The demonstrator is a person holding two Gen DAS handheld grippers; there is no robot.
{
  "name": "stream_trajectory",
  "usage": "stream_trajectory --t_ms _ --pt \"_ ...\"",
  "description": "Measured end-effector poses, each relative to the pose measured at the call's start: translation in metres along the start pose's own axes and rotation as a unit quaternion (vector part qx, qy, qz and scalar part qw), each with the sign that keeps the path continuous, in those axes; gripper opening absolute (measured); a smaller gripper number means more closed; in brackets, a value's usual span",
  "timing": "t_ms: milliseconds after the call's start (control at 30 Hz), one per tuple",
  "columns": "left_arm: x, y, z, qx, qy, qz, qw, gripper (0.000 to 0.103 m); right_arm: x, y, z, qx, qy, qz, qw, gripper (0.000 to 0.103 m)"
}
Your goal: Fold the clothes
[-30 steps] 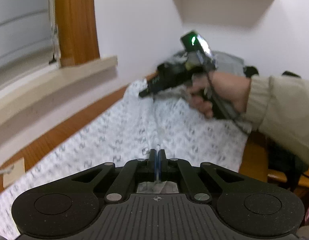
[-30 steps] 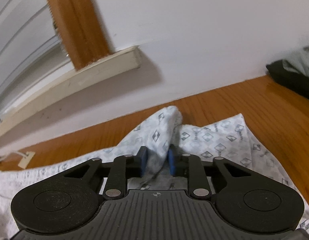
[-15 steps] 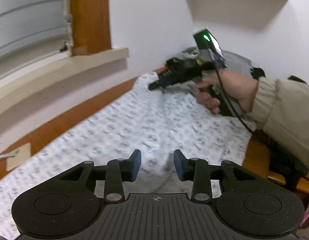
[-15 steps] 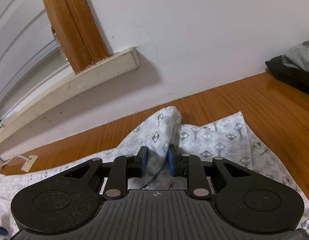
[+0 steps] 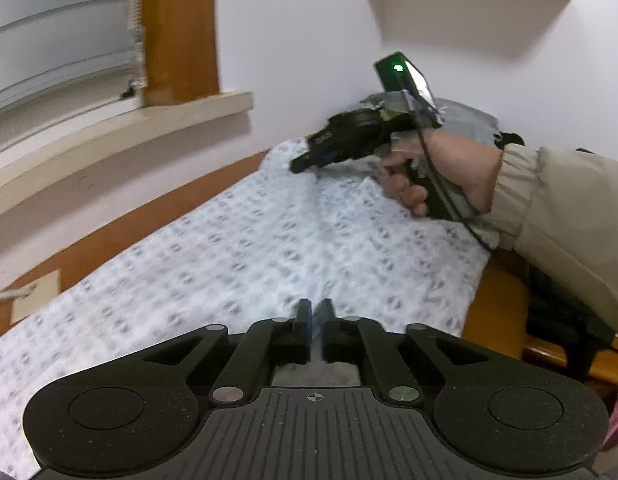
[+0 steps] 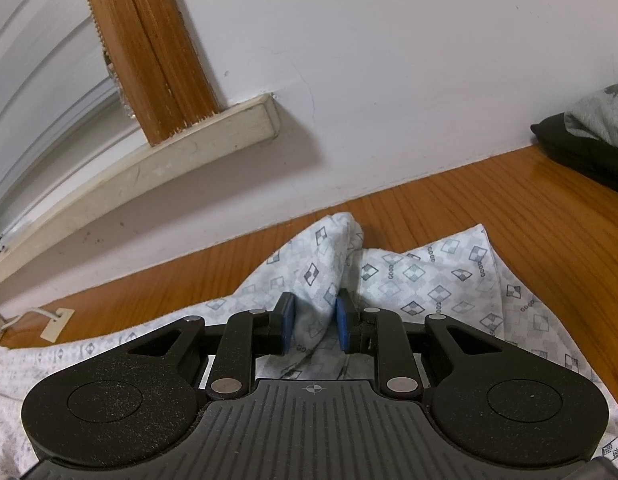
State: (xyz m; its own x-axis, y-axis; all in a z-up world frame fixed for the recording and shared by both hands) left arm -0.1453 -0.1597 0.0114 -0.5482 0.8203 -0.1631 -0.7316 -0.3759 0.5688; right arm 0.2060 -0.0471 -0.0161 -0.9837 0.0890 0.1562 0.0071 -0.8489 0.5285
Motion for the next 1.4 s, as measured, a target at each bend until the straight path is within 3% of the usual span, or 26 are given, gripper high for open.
stream_trajectory --t_ms 67,267,433,533,733,833,900,1033,1133,1300,1400 --pt "0.018 0.014 0.000 -0.011 0.014 0.020 0.9996 0.021 0.000 0.000 0.000 0.000 0.000 0.000 1.000 0.023" --pt "0.107 0.063 -0.009 -0.034 0.073 0.111 0.9905 0.041 0.001 0.000 0.000 -0.001 0.000 -0.001 1.000 0.023" --pt "0.184 0.088 -0.032 -0.006 0.098 0.206 0.9737 0.042 0.001 0.000 0.000 -0.002 0.001 -0.002 1.000 0.023" --pt "0.216 0.105 -0.047 0.000 0.121 0.232 0.9651 0.042 0.001 -0.001 -0.001 -0.003 0.002 -0.002 1.000 0.024" --pt "0.239 0.122 -0.053 -0.006 0.151 0.242 0.9583 0.042 0.002 -0.001 -0.001 -0.004 0.004 0.000 1.000 0.025" --pt "0.234 0.117 -0.045 -0.005 0.145 0.247 0.9580 0.043 0.006 0.001 -0.001 -0.006 0.012 0.011 1.000 0.038" --pt "0.222 0.104 -0.031 -0.012 0.139 0.229 0.9634 0.047 0.006 0.009 -0.001 -0.015 0.016 0.017 1.000 0.045" --pt "0.198 0.079 -0.003 -0.025 0.125 0.194 0.9728 0.057 0.000 0.035 0.001 -0.041 0.007 0.025 0.999 0.044" --pt "0.173 0.045 0.023 -0.029 0.101 0.160 0.9815 0.060 -0.012 0.060 0.005 -0.057 0.026 0.003 0.998 0.044" --pt "0.135 -0.017 0.058 -0.026 0.079 0.101 0.9914 0.062 -0.030 0.083 -0.002 -0.046 0.079 -0.041 0.995 0.044" --pt "0.118 -0.051 0.074 -0.022 0.071 0.075 0.9945 0.063 -0.041 0.087 -0.016 -0.037 0.074 -0.036 0.996 0.044"
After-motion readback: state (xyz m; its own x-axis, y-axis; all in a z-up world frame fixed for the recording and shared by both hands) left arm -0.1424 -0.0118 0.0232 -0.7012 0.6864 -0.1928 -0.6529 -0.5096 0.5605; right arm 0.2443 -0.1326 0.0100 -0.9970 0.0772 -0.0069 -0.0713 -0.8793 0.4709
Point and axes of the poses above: each gripper's, at about its wrist camera, not at the fingertips, and y roughly against the way its jaws point, x to its left, z to its top, the point moved 8 cm from there along -y, roughly the way its jaws point, and after that the axes turned 13 degrees about y, right-handed, at the moved point
